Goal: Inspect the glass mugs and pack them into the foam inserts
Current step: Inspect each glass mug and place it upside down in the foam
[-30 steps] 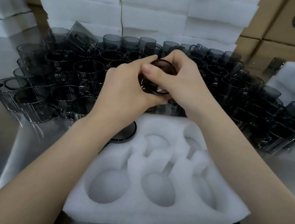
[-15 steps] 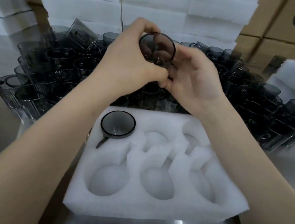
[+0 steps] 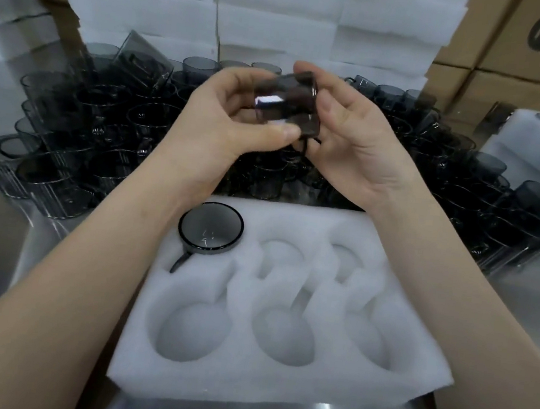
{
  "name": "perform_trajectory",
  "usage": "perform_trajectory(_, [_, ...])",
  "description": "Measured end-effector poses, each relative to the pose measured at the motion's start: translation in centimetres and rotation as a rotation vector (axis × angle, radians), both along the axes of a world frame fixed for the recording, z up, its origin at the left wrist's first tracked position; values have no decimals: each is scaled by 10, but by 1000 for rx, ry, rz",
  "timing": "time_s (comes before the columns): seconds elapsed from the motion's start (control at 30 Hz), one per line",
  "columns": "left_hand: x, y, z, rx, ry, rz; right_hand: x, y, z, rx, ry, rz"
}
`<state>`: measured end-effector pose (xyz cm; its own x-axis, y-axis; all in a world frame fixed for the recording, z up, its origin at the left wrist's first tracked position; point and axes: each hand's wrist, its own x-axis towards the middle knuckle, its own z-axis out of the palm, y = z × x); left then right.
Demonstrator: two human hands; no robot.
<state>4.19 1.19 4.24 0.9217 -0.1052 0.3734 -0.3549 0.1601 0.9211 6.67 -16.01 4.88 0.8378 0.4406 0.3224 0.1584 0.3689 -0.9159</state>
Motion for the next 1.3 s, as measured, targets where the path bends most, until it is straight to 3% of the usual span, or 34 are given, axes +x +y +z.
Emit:
perform_trajectory(0.2, [-2, 2, -4, 571, -194, 167, -1, 5, -6, -266, -138, -262])
perform_trajectory(0.27, [-2, 0, -7, 652, -221, 207, -2, 7, -7, -300, -173, -336])
perform_trajectory(0.47, [-2, -1, -9, 414, -171, 36, 0, 8, -5, -127, -37, -314])
perform_trajectory(0.73, [1, 6, -10, 268, -133, -42, 4, -7, -5, -55, 27, 108])
perform_trajectory(0.87, [0, 7, -11, 334, -125, -43, 4, -5, -5, -127, 25, -2])
perform_trajectory(1.07, [-1, -2, -13, 450, -123, 14, -3, 9, -7, -292, -148, -397])
perform_trajectory(1.2, [-1, -2, -11, 381, -114, 122, -3, 9, -2, -170, -111, -416])
perform_trajectory(1.3, [-5, -2, -8, 268, -123, 208, -2, 5, 1, -316, -149, -452])
